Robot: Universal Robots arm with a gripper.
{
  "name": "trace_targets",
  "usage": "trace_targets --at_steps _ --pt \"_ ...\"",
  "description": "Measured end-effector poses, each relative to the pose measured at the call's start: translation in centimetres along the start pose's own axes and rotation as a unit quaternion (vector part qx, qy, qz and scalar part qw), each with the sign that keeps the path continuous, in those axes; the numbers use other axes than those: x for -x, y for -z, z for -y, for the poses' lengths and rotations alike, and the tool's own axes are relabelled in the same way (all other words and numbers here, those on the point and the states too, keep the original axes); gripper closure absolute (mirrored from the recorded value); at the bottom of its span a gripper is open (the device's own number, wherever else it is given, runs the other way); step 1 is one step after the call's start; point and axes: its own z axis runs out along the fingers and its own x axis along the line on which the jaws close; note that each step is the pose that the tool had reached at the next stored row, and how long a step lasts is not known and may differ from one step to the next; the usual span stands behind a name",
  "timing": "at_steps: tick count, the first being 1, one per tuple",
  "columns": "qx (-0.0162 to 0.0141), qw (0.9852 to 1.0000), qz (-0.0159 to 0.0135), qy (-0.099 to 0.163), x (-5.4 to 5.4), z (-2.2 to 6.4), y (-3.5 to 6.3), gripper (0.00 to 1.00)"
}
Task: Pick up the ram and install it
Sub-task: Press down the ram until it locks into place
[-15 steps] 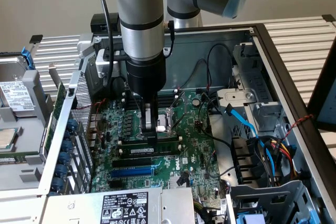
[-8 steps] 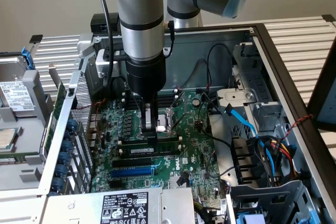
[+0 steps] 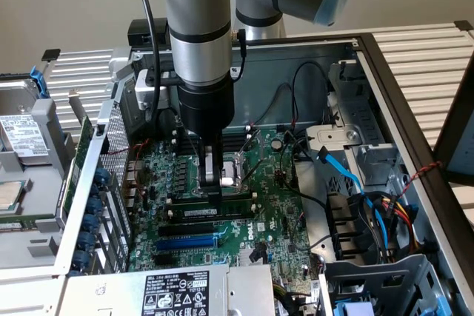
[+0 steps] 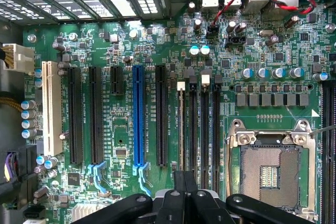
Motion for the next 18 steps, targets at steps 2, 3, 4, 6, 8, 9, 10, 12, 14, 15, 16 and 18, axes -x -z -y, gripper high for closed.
trace_targets --at_steps 2,3,4,6,8,9,10,12,14,15,16,18 --pt "0.0000 1.0000 0.0000 0.000 0.00 0.00 0.00 0.89" --pt "0.0000 1.0000 0.0000 0.000 0.00 0.00 0.00 0.89" --pt "0.0000 1.0000 0.0000 0.000 0.00 0.00 0.00 0.89" --pt "0.0000 1.0000 0.0000 0.000 0.00 0.00 0.00 0.89" --pt "0.0000 1.0000 0.0000 0.000 0.00 0.00 0.00 0.89" --pt "0.0000 1.0000 0.0000 0.000 0.00 0.00 0.00 0.89" --pt "0.0000 1.0000 0.0000 0.000 0.00 0.00 0.00 0.89" --pt "-0.0001 1.0000 0.0001 0.000 0.00 0.00 0.00 0.89" --pt "0.0000 1.0000 0.0000 0.000 0.00 0.00 0.00 0.89" --pt "0.0000 1.0000 0.0000 0.000 0.00 0.00 0.00 0.89" --pt "0.0000 1.0000 0.0000 0.000 0.00 0.00 0.00 0.89" --pt "0.0000 1.0000 0.0000 0.000 0.00 0.00 0.00 0.89"
